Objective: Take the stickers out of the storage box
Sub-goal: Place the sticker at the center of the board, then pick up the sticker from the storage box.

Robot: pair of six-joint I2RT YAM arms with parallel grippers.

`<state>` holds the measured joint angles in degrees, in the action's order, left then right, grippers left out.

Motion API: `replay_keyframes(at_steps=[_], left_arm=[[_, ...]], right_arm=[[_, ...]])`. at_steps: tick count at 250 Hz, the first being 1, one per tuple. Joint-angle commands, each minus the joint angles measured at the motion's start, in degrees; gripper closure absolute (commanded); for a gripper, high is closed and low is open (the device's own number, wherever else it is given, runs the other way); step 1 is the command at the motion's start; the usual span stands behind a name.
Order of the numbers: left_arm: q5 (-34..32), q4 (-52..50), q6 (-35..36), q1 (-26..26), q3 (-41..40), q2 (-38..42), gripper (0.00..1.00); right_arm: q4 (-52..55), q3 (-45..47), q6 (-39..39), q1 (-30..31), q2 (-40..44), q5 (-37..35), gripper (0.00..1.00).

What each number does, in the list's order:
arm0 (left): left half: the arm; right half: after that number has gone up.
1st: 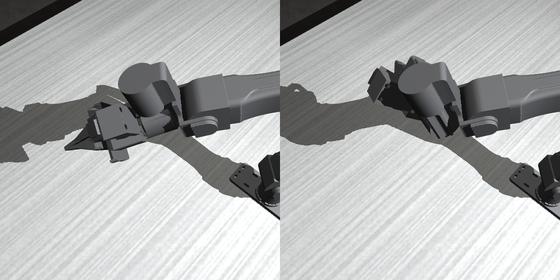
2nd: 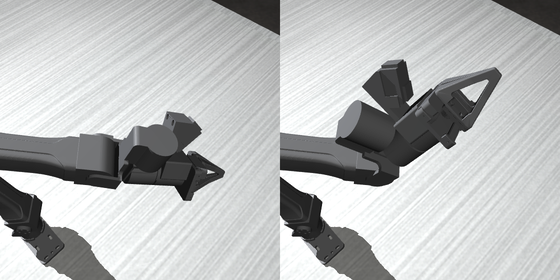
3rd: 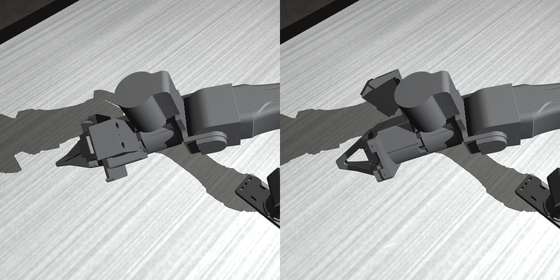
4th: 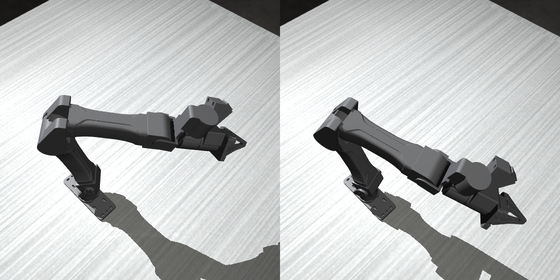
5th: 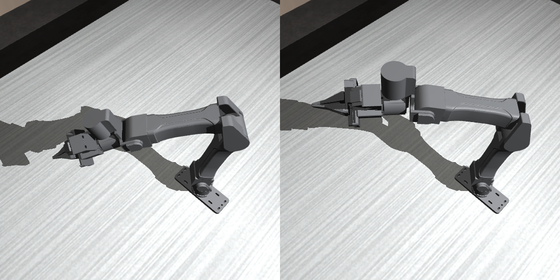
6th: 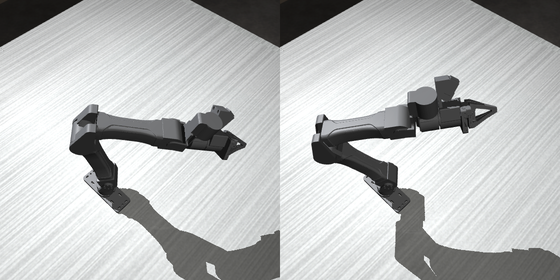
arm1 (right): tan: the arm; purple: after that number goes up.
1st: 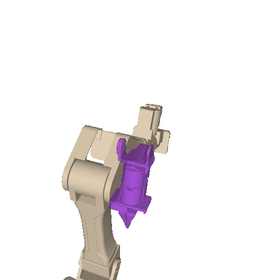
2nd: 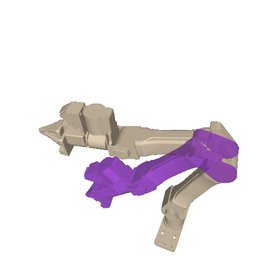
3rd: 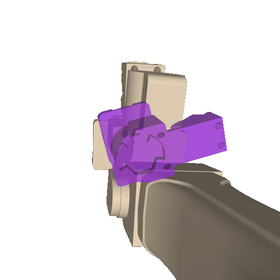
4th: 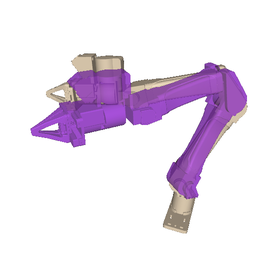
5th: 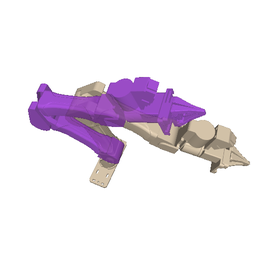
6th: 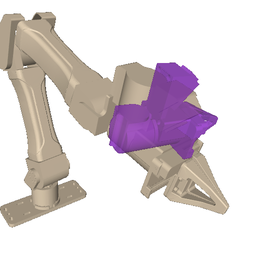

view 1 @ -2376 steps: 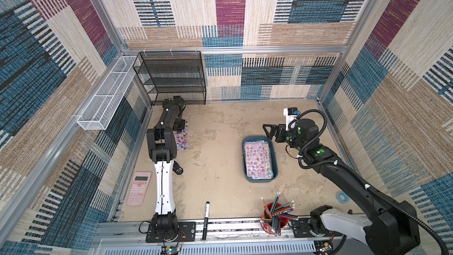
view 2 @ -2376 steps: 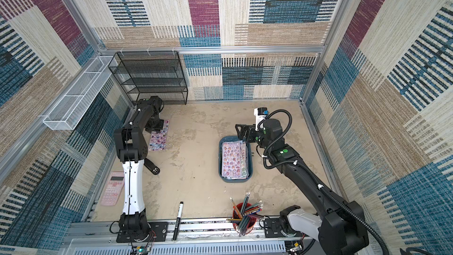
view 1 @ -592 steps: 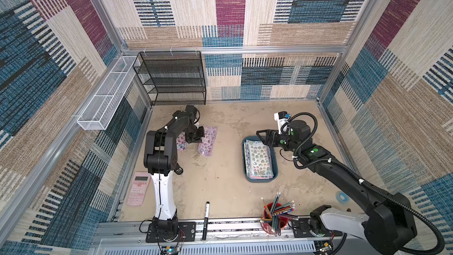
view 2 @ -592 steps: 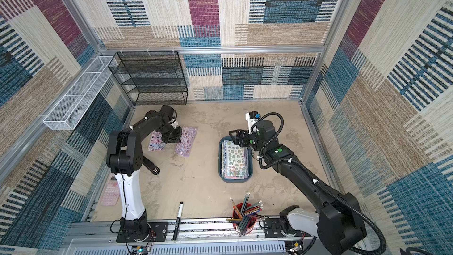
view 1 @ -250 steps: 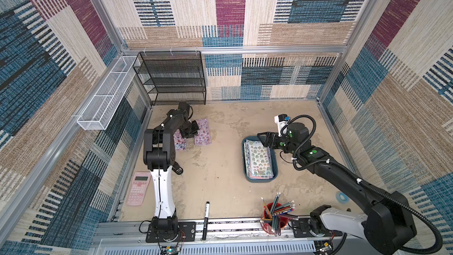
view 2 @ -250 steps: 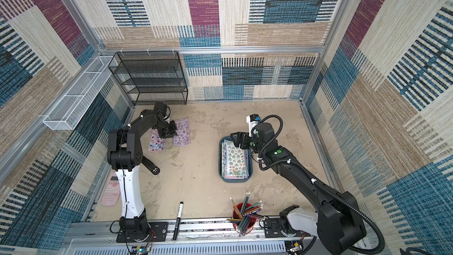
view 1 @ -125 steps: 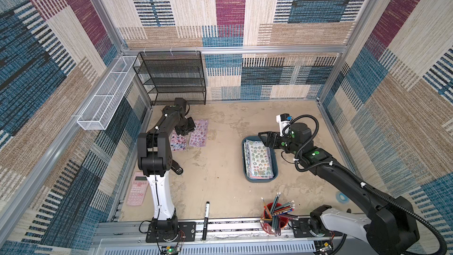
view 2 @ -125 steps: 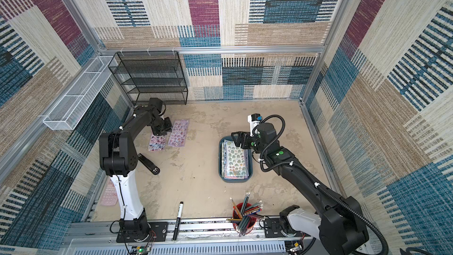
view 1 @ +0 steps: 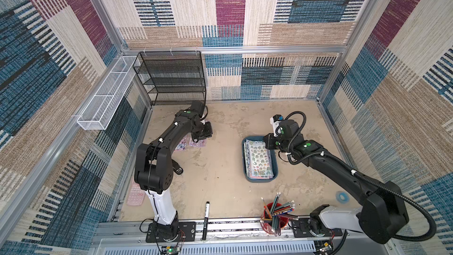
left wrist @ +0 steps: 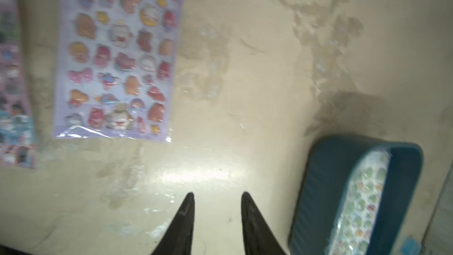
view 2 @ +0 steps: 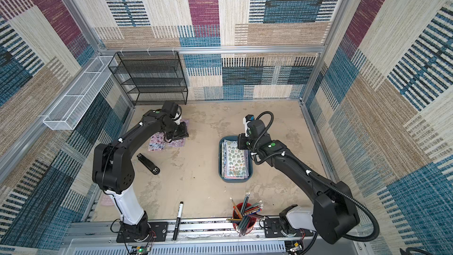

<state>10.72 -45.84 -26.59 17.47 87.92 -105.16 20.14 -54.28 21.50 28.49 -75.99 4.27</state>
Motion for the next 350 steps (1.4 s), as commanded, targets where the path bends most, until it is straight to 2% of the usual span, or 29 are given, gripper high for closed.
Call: replay_keyframes(at_steps=[1,39,86,130,170,218,294,317,326,350], left_arm=[[-0.1,1.9,-0.8,4.1,-0.4,1.4,0.64],[-2.0,3.4,-4.1,10.8,-1.8,2.4,0.62],[-6.0,6.9,-8.7,17.9,-7.0,4.8,0.57],[-5.6,13.1,-13.4,21.2,-11.7,5.7,0.54],[-5.5,14.1,-14.2,23.4,-11.4,3.8,0.53],[-5.1,14.1,-13.8,24.3,-8.8,1.2,0.52],[-4.8,15.2,-14.8,25.4,-7.5,-2.8,0.61],[-3.7,16.2,-15.2,25.5,-7.4,-3.8,0.71],[-3.6,16.3,-15.6,25.5,-7.5,-4.1,0.79],[-3.3,17.1,-16.1,25.6,-7.8,-4.0,0.92]], right_arm=[[6.2,-1.2,-1.5,1.9,-3.2,-5.2,0.91],[6.9,-0.4,-0.4,3.1,-7.3,-5.3,1.0],[3.4,2.8,-0.7,3.6,-10.7,-2.3,1.0],[-3.4,6.8,1.2,3.6,-12.7,6.5,1.0],[-8.3,7.9,3.6,3.7,-14.9,12.9,1.0],[-13.7,10.4,7.3,3.6,-15.6,15.7,1.0],[-16.9,13.4,8.9,3.6,-14.0,17.0,1.0],[-17.2,13.9,9.1,3.6,-12.9,17.0,1.0],[-16.7,13.9,9.1,3.5,-12.2,16.6,1.0],[-15.5,14.2,9.2,3.4,-9.2,14.5,0.95]])
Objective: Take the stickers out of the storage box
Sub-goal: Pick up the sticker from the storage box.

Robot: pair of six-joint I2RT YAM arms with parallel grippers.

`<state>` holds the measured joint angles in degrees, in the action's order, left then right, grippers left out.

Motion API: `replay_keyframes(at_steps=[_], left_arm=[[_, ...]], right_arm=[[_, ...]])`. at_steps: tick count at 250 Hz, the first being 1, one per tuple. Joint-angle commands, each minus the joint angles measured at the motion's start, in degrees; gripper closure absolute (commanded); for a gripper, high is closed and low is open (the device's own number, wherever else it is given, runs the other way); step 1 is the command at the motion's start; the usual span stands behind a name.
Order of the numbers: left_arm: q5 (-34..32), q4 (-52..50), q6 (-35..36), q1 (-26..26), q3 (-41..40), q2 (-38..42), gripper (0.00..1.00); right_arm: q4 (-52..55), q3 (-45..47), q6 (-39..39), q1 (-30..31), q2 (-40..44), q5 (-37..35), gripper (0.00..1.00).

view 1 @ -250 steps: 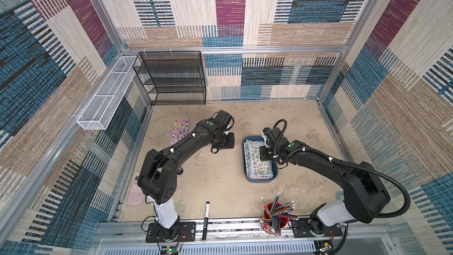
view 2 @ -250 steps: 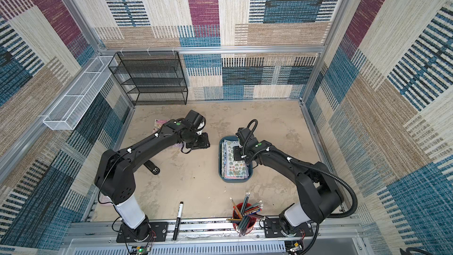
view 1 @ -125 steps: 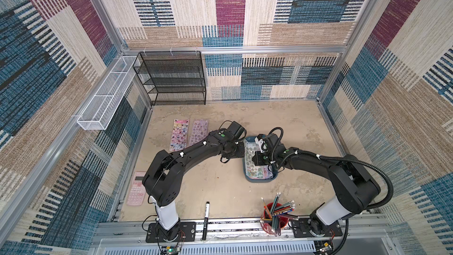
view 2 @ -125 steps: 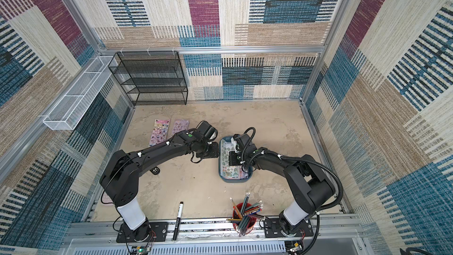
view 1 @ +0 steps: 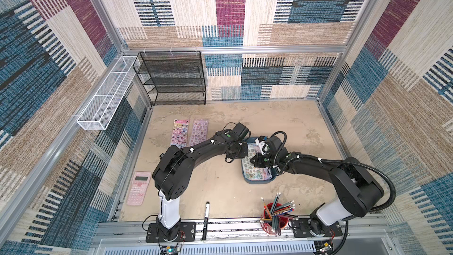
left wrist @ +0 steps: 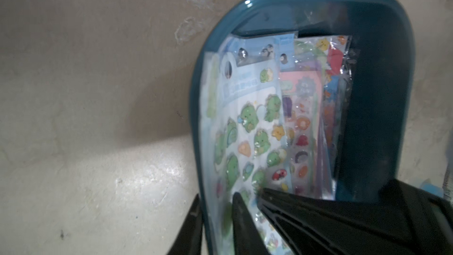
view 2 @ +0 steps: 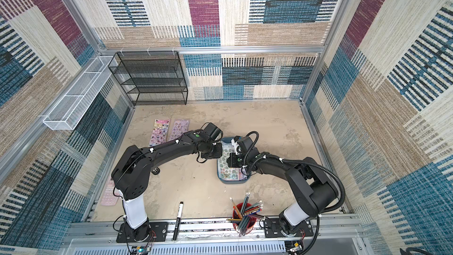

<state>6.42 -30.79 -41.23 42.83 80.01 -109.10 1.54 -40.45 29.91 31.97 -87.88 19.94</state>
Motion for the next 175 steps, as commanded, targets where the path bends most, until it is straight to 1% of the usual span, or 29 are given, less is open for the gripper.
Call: replay_keyframes(at_steps=[1,27,42,62,84,104,125,156,175], left_arm=[[0.9,2.0,-1.5,0.2,0.0,0.0,0.92],[0.8,2.0,-2.1,0.2,-0.7,0.6,0.99],[0.7,2.0,-2.5,0.3,-1.2,1.0,1.0],[0.1,2.0,-2.9,0.2,-2.1,1.7,1.0],[-0.3,2.4,-3.8,0.2,-3.4,3.0,1.0],[-0.6,3.0,-4.4,0.4,-4.4,4.0,1.0],[-1.2,3.6,-5.2,0.6,-5.4,4.9,1.0],[-1.3,5.5,-6.5,1.0,-7.3,5.8,1.0],[-1.3,6.2,-6.9,1.3,-7.8,5.9,1.0]], right_arm=[[3.2,0.3,0.7,-0.1,2.8,-1.3,0.94],[7.1,-0.7,0.3,-0.1,6.4,-4.6,0.89],[9.6,-1.3,0.3,-0.2,8.4,-6.6,0.85],[13.0,-2.0,0.2,-0.2,10.2,-9.4,0.77],[15.8,-2.5,0.2,-0.3,10.7,-10.5,0.7],[15.7,-1.7,0.7,-0.3,11.0,-9.0,0.64],[14.4,-0.7,1.7,-0.3,10.7,-6.3,0.61],[10.3,1.5,3.2,-0.3,10.6,-0.4,0.62],[9.3,2.5,4.1,-0.3,10.5,0.6,0.62]])
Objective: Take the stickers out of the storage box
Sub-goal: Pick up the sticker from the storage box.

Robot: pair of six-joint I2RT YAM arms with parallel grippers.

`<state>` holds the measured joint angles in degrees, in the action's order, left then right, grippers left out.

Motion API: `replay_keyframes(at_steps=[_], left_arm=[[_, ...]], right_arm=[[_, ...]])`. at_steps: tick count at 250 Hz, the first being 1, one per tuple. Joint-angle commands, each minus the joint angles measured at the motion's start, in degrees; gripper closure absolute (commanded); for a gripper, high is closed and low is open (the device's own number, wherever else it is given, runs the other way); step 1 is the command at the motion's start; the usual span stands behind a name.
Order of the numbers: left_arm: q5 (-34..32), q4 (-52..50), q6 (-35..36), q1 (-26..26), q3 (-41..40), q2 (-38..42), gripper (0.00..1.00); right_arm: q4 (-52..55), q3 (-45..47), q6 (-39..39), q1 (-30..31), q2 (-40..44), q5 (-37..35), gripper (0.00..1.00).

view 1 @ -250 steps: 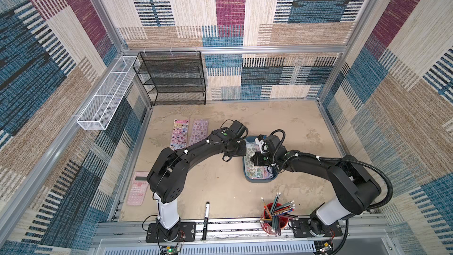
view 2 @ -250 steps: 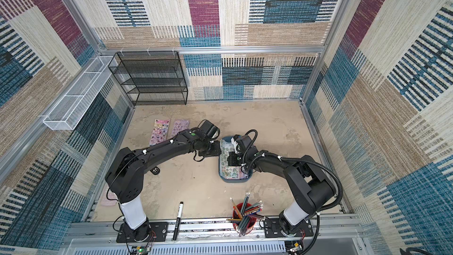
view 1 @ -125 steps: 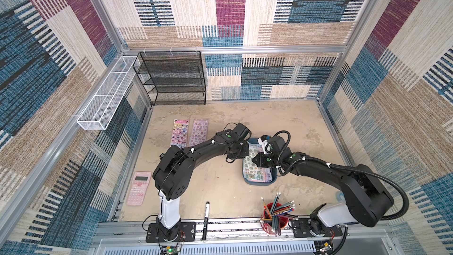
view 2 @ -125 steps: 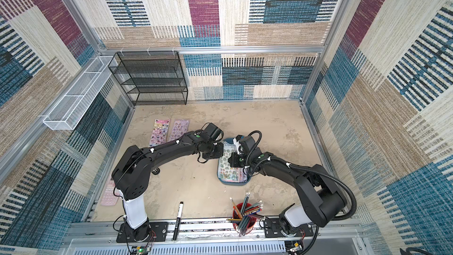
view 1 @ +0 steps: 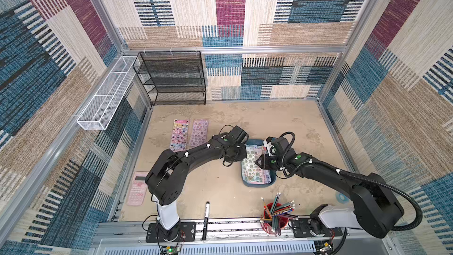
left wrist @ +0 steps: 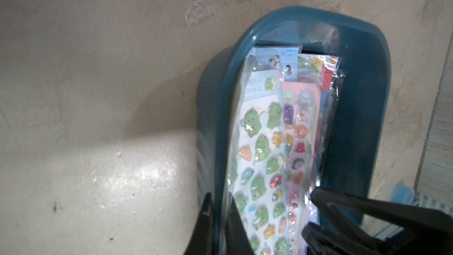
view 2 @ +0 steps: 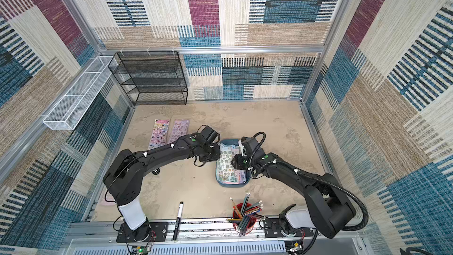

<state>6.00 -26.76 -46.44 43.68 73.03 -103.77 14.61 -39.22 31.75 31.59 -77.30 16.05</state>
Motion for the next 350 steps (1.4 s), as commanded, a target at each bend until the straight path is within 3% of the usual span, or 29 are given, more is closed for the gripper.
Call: replay_keyframes(at_steps=[1,89,122,153,166,187,217,316,350], left_arm=[[-0.9,2.2,-1.7,0.4,-0.8,0.5,1.0],[0.1,7.4,-4.3,1.8,-4.6,1.1,1.0],[-0.2,8.9,-5.1,2.3,-6.1,1.4,1.0],[0.1,10.9,-6.2,2.6,-7.1,1.3,1.0],[0.2,11.4,-6.3,2.8,-7.0,1.4,0.92],[0.1,11.5,-6.2,3.0,-6.9,2.3,0.69],[-0.6,11.6,-5.2,3.0,-6.9,5.0,0.55],[-7.3,6.3,3.1,1.1,-4.6,19.4,0.42],[-2.0,6.6,8.1,-3.6,-2.9,22.0,0.42]], right_arm=[[-3.8,1.3,2.3,0.0,0.0,4.4,0.62],[-9.1,5.5,6.4,-0.1,-2.0,7.5,0.6],[-17.1,10.5,12.8,0.1,0.9,10.6,0.68],[-18.2,12.2,14.8,0.0,3.5,8.9,0.9],[-16.9,11.8,14.3,-0.1,4.2,7.5,1.0],[-13.8,10.4,13.1,-0.6,5.0,4.8,1.0],[-10.5,7.8,10.5,-2.0,6.3,2.4,1.0],[2.1,-7.8,-0.5,-3.9,11.9,-4.2,1.0],[2.8,-15.7,-6.8,-3.9,10.0,-4.0,1.0]])
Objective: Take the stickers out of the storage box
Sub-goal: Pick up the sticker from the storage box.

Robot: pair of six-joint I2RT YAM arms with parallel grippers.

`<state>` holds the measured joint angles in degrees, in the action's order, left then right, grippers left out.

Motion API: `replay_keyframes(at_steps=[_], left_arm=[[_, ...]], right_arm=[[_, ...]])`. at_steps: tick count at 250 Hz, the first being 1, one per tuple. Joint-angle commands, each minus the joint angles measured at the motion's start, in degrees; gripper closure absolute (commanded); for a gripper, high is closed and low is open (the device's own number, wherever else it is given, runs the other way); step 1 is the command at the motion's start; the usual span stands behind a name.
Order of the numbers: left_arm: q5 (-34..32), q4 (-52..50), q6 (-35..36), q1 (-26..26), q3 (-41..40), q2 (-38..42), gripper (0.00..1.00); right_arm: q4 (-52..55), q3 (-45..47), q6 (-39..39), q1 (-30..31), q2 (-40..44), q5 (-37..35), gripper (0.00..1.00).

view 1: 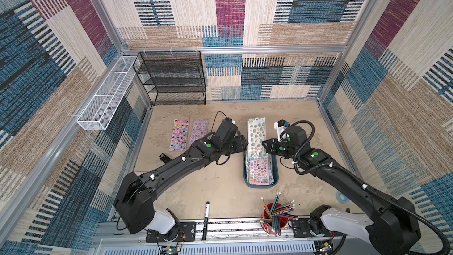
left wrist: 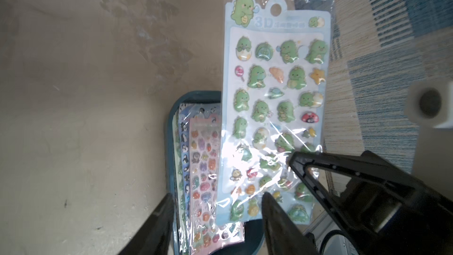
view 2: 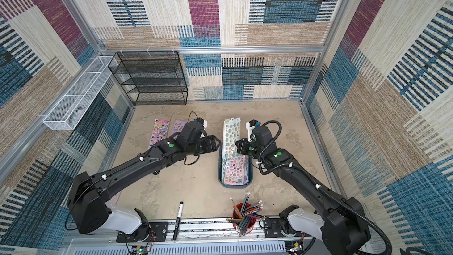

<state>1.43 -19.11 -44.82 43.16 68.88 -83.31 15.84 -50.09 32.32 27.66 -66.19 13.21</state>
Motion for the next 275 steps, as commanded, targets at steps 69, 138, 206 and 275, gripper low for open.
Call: replay_keyframes(at_steps=[69,138,206,275], left_arm=[[19.9,8.2,9.6,-12.9,1.0,4.0,0.41],[31.0,19.3,4.5,-14.0,1.3,0.8,0.43],[34.1,22.6,1.3,-14.0,2.8,-2.0,0.77],[34.7,13.0,7.5,-14.2,8.4,-2.9,1.0]], right_arm=[[-7.2,-11.7,-11.8,-0.8,-6.1,8.7,1.0],[-23.1,-5.6,-0.4,-2.3,-6.2,25.6,1.0],[-26.1,-2.3,3.2,-2.9,-5.0,28.4,1.0],[-24.5,-2.5,2.0,-3.5,-5.5,26.9,0.5]])
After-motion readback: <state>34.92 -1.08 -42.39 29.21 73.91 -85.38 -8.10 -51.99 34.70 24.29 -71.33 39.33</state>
